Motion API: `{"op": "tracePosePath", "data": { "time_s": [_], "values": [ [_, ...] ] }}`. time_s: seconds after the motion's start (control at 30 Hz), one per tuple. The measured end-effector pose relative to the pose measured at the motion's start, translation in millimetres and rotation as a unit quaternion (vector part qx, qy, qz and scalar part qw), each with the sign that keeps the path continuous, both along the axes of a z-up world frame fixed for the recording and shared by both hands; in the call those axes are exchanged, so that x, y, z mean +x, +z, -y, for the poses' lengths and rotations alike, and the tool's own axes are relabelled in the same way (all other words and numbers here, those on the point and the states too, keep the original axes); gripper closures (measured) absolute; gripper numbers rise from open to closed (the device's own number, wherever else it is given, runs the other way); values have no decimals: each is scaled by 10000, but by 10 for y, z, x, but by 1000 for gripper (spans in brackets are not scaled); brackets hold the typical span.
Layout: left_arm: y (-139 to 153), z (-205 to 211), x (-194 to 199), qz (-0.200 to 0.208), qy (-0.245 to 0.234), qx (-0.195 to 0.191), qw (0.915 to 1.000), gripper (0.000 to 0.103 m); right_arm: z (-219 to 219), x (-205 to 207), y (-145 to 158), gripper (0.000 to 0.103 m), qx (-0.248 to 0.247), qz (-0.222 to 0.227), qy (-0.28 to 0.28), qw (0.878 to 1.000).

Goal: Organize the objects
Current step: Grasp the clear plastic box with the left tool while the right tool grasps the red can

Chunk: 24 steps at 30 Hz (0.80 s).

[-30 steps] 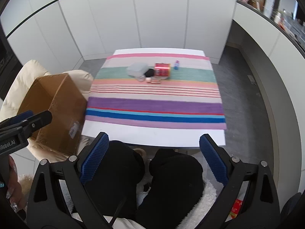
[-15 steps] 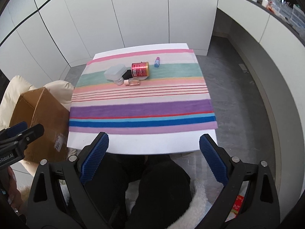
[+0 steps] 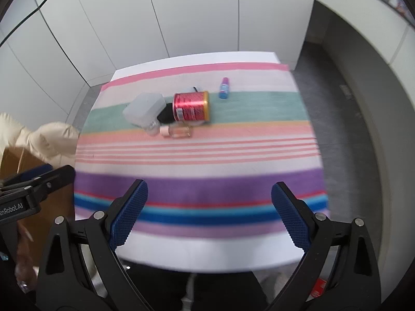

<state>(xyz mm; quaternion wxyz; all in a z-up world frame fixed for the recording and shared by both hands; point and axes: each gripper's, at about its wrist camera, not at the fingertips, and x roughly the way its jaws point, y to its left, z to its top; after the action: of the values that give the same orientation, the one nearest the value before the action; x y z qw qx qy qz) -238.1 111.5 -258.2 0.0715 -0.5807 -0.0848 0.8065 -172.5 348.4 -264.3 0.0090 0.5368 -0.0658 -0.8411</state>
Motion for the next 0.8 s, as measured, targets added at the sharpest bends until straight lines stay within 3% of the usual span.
{"op": "tracePosePath", "data": {
  "time_s": [0.2, 0.3, 0.47, 0.53, 0.57, 0.7, 0.8],
  "values": [
    [-252, 60, -587, -46, -80, 161, 9998, 13, 61, -680, -428, 5, -206, 111, -78, 9997],
    [-349, 38, -833, -167, -306, 38, 9994, 13, 190, -957, -593, 5, 2, 2, 73, 10000],
    [-605, -33, -1139, 75, -631, -371, 9973, 13, 385, -1388, -904, 6, 211, -47, 297, 9993],
    [-665, -50, -1194, 157, -675, -381, 9969, 13, 478, -1481, -1013, 6, 558, -147, 367, 9977],
    [-701, -71, -1227, 209, -755, -355, 9963, 13, 496, -1504, -1046, 8, 639, -146, 388, 9971],
    [-790, -190, -1288, 114, -1015, -462, 9937, 13, 494, -1549, -1150, 39, 590, -68, 391, 9975],
    [-884, -255, -1397, 151, -1057, -321, 9938, 13, 408, -1517, -1135, 39, 460, -156, 367, 9981]
  ]
}}
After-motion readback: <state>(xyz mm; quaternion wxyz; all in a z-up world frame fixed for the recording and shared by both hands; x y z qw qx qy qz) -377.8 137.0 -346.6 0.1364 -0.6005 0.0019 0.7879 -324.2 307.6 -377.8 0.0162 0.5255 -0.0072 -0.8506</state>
